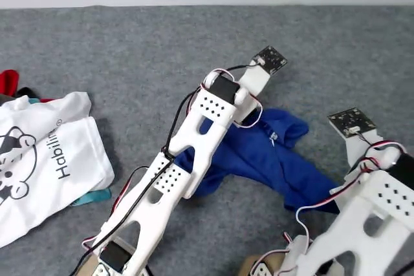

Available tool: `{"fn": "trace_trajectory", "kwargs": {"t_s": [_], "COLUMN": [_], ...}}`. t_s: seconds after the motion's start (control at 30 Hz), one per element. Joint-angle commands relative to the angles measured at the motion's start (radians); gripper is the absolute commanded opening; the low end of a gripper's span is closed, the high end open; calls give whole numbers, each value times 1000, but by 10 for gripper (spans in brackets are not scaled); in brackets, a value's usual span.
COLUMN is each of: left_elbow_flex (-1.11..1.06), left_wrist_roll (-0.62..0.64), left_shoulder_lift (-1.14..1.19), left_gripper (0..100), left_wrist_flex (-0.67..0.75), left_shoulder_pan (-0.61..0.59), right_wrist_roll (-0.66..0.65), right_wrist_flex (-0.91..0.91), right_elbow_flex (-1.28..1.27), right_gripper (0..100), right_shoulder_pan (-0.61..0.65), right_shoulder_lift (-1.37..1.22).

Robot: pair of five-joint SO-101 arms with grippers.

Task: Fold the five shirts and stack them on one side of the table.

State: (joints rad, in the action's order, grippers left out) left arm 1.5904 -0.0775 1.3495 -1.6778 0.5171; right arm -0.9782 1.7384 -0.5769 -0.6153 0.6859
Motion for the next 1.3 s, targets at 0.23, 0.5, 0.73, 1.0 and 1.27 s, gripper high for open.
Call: {"fn": "trace_trajectory", "kwargs": {"t_s": [0.23, 0.5, 0.73, 1.0, 1.27], "left_elbow_flex": [88, 87, 85, 85, -2], "left_wrist_roll": [0, 5, 2, -6, -115], "left_shoulder_lift": [-276, -511, -706, -904, -1119], "left_gripper": [5, 5, 5, 5, 5], "left_wrist_flex": [-77, -77, -77, -77, -78], "left_shoulder_pan": [-12, -71, -209, -417, -430], "right_wrist_roll": [12, 71, 144, 190, 178], "right_wrist_flex": [-12, -76, -157, -389, -682], "right_elbow_flex": [15, 104, 310, 522, 585], "right_gripper": [10, 10, 10, 10, 10], "right_shoulder_pan": [12, 15, 147, 242, 289], "right_shoulder_lift": [28, 105, 200, 205, 203]}}
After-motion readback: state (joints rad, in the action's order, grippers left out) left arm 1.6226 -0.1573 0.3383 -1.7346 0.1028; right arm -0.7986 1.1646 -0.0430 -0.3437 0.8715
